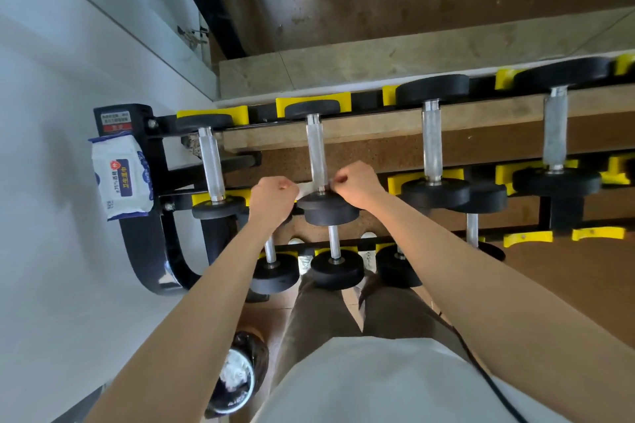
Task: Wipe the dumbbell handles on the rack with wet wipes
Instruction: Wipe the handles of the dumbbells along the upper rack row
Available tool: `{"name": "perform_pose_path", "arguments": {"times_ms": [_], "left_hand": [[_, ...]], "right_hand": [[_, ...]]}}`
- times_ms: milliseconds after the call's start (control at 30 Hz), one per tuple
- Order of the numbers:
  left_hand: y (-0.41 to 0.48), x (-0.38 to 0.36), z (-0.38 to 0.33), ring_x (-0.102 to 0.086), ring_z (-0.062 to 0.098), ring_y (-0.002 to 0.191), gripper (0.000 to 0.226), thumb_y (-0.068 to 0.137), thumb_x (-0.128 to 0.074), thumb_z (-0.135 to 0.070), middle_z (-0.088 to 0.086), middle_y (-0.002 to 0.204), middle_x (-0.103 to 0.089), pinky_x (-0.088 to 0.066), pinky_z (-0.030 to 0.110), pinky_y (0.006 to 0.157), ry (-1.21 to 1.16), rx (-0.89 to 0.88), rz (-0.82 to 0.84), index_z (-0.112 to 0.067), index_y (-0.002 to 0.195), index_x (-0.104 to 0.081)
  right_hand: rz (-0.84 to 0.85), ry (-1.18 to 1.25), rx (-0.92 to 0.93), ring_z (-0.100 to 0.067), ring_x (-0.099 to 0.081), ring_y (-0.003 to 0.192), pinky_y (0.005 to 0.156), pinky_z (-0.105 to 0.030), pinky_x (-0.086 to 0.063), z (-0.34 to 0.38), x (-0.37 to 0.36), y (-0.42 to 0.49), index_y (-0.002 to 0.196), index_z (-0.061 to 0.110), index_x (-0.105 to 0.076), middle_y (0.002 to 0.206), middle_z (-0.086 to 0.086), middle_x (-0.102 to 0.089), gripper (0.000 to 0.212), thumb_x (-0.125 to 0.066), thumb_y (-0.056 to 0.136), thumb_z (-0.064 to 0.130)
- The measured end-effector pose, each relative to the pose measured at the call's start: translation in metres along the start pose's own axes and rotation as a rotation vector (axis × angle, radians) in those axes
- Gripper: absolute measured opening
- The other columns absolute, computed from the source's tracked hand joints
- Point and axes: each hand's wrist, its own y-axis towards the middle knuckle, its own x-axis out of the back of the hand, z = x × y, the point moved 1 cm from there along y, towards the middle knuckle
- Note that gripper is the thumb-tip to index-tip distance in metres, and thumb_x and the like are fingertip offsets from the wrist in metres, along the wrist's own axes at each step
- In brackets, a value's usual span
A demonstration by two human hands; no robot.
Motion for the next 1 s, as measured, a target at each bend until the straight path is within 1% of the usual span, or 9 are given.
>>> {"name": "perform_pose_path", "arguments": {"times_ms": [133,200,300,400,467,533,667,833,1000], "left_hand": [[-0.017,-0.012,-0.017,-0.051,0.016,0.066,0.024,0.091,-0.053,-0.013,0.003,0.069,-0.059,-0.038,0.028,0.06,-0.087,-0.052,-0.004,-0.011,0.073,-0.069],[-0.026,-0.021,-0.027,-0.045,0.011,0.058,0.024,0.09,-0.054,-0.014,0.001,0.062,-0.053,-0.035,0.027,0.057,-0.161,-0.086,0.005,-0.008,0.069,-0.065],[-0.039,-0.035,-0.042,-0.048,0.007,0.061,0.018,0.09,-0.058,-0.011,-0.005,0.065,-0.058,-0.036,0.024,0.058,-0.282,-0.189,0.076,-0.009,0.079,-0.072],[-0.044,-0.053,-0.051,-0.05,0.005,0.063,0.025,0.09,-0.056,-0.003,-0.008,0.067,-0.059,-0.039,0.024,0.063,-0.42,-0.258,0.183,-0.018,0.074,-0.069],[-0.045,-0.065,-0.055,-0.057,0.008,0.072,0.025,0.091,-0.057,-0.003,-0.006,0.076,-0.066,-0.046,0.026,0.069,-0.472,-0.322,0.243,-0.021,0.08,-0.071],[-0.046,-0.077,-0.063,-0.061,0.009,0.079,0.021,0.091,-0.06,-0.004,-0.005,0.082,-0.069,-0.049,0.03,0.075,-0.499,-0.382,0.293,-0.02,0.087,-0.072],[-0.05,-0.098,-0.078,-0.062,0.006,0.078,0.013,0.09,-0.068,-0.007,-0.007,0.084,-0.07,-0.052,0.028,0.074,-0.502,-0.419,0.286,-0.019,0.091,-0.072],[-0.039,-0.125,-0.107,-0.068,0.007,0.09,0.012,0.091,-0.071,-0.015,-0.007,0.095,-0.074,-0.057,0.028,0.084,-0.507,-0.378,0.24,-0.019,0.102,-0.074],[-0.016,-0.145,-0.136,-0.064,0.008,0.095,0.021,0.094,-0.067,-0.02,-0.009,0.101,-0.071,-0.048,0.022,0.085,-0.388,-0.272,0.102,-0.019,0.114,-0.073]], "right_hand": [[-0.049,0.052,0.028,-0.015,-0.068,0.09,0.087,-0.031,-0.054,-0.009,0.011,-0.009,0.098,0.018,-0.079,0.098,-0.001,-0.077,0.017,-0.064,0.093,0.022],[-0.093,0.187,0.018,-0.013,-0.067,0.092,0.088,-0.031,-0.055,-0.009,0.02,-0.024,0.1,0.017,-0.079,0.099,0.0,-0.076,0.016,-0.065,0.092,0.019],[-0.024,0.656,-0.042,-0.016,-0.067,0.1,0.085,-0.034,-0.059,-0.009,0.031,-0.053,0.109,0.019,-0.073,0.106,0.0,-0.072,0.018,-0.065,0.092,0.016],[0.052,1.169,-0.12,-0.025,-0.067,0.111,0.092,-0.039,-0.058,-0.021,0.043,-0.088,0.123,0.013,-0.066,0.12,-0.011,-0.069,0.028,-0.059,0.096,0.011],[0.017,1.279,-0.139,-0.026,-0.067,0.113,0.094,-0.039,-0.057,-0.032,0.051,-0.109,0.125,0.008,-0.063,0.121,-0.015,-0.068,0.028,-0.058,0.097,0.008],[-0.082,1.235,-0.19,-0.026,-0.068,0.111,0.093,-0.038,-0.057,-0.042,0.056,-0.124,0.121,0.007,-0.064,0.116,-0.012,-0.07,0.026,-0.063,0.095,0.008],[-0.343,1.102,-0.301,-0.027,-0.069,0.107,0.088,-0.038,-0.059,-0.06,0.072,-0.136,0.116,0.008,-0.064,0.108,-0.009,-0.071,0.028,-0.071,0.089,0.004],[-0.646,0.735,-0.332,-0.013,-0.069,0.098,0.084,-0.03,-0.059,-0.083,0.113,-0.116,0.105,0.017,-0.066,0.102,0.0,-0.071,0.028,-0.077,0.083,0.005],[-0.74,0.611,-0.259,-0.002,-0.066,0.093,0.089,-0.024,-0.057,-0.104,0.142,-0.069,0.111,0.019,-0.071,0.099,0.01,-0.07,0.027,-0.075,0.086,0.01]]}}
